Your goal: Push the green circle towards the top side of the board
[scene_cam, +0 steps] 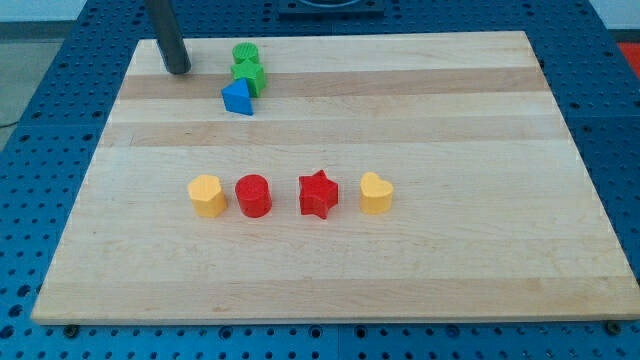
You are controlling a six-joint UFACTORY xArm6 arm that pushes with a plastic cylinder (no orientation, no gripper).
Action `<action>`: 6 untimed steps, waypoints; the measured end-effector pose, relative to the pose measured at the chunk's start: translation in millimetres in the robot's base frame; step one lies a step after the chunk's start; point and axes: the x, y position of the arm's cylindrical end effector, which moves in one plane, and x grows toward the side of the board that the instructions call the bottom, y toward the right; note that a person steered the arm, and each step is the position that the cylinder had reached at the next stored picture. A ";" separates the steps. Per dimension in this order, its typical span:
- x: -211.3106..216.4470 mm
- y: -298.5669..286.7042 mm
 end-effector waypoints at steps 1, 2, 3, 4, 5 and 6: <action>0.0 0.8; 0.0 23.5; 0.0 56.2; -0.1 88.4; -0.4 127.4; -4.9 161.4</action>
